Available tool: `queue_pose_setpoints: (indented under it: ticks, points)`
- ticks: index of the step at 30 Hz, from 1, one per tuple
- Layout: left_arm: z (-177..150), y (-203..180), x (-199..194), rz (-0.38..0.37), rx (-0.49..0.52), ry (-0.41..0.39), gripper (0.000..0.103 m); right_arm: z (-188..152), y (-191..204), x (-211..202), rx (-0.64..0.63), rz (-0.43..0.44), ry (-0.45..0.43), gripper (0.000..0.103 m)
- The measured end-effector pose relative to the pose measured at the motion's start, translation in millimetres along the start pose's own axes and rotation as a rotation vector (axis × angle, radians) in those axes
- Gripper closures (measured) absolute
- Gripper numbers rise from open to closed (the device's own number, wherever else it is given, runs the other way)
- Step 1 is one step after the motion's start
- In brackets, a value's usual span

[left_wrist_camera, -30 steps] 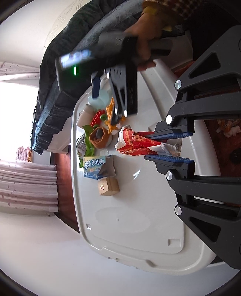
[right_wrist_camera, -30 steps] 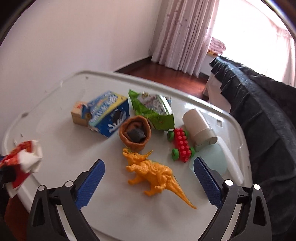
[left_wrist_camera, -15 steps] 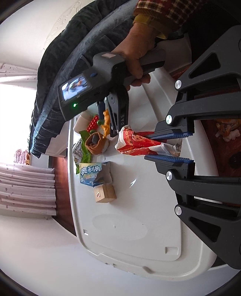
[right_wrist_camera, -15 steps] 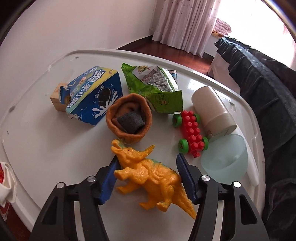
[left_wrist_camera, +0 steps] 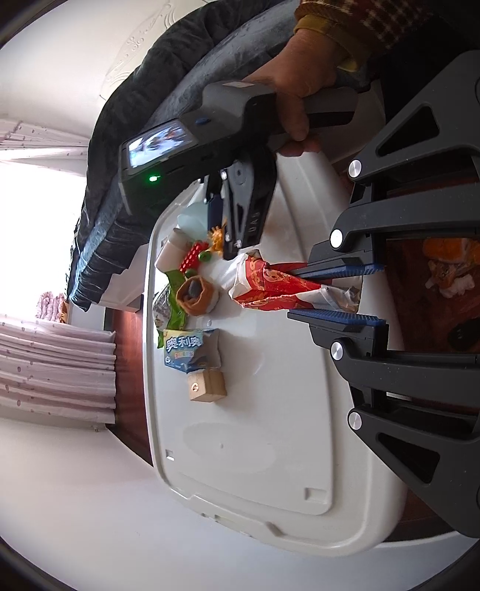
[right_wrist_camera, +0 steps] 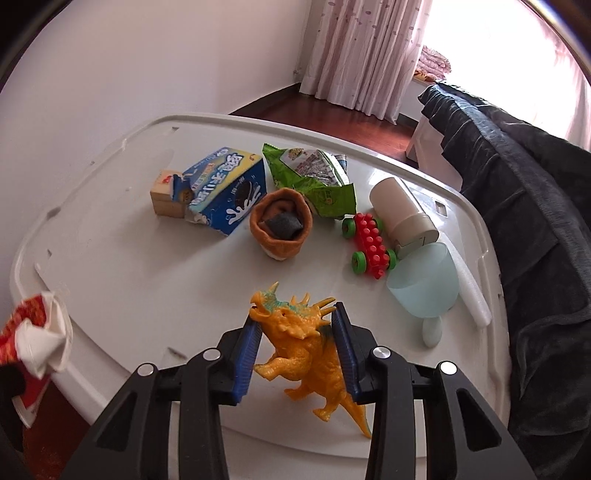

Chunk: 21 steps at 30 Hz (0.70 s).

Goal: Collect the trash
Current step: 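Move both tools over the bin and open them to drop the items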

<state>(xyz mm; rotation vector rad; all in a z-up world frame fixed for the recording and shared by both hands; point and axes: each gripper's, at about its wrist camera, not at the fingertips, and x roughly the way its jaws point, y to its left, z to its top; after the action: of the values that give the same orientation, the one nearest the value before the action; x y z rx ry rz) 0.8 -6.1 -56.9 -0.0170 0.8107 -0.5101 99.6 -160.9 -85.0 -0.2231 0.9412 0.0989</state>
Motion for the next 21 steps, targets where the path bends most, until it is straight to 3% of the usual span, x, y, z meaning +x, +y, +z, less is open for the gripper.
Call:
queue_pose_setpoints:
  ticks: [7, 13, 21]
  points:
    - [-12, -7, -17, 0.0, 0.001, 0.012, 0.088, -8, 10, -54, 0.008, 0.027, -0.077, 0.065]
    - [-27, -13, -39, -0.001, -0.001, 0.013, 0.088, -40, 29, -108, 0.026, 0.091, -0.122, 0.065]
    - [-68, -17, -59, 0.023, -0.018, 0.099, 0.088, -112, 60, -143, 0.071, 0.171, -0.027, 0.064]
